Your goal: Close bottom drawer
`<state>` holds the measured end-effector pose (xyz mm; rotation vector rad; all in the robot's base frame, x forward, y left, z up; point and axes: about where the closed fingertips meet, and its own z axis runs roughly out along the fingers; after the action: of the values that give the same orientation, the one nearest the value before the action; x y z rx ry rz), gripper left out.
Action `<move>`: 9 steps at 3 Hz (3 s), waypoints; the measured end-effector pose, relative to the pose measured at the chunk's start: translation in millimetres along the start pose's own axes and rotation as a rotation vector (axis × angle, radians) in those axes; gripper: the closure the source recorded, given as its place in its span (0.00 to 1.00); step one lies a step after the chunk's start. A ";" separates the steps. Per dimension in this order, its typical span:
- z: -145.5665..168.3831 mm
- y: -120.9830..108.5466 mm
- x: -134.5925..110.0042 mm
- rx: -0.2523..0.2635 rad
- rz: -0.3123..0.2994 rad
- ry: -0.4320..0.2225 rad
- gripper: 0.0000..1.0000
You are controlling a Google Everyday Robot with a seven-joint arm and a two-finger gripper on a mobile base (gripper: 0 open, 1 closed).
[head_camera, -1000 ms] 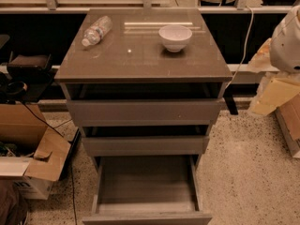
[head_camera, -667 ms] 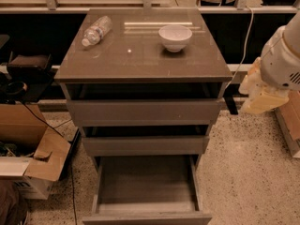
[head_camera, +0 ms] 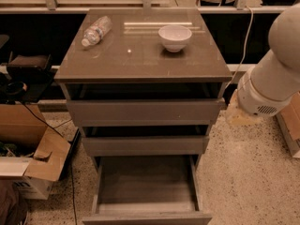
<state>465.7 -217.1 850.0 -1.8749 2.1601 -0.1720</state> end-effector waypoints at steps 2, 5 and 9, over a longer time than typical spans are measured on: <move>20.1 8.9 1.2 -0.029 -0.002 0.004 1.00; 153.1 35.7 29.5 -0.132 0.040 -0.052 1.00; 273.4 78.6 38.0 -0.215 -0.041 -0.026 1.00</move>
Offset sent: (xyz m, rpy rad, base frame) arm -0.0118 0.0036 -0.0572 -0.0065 0.0944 0.0101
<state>463.5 -217.9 563.0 -2.0238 2.1993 0.0799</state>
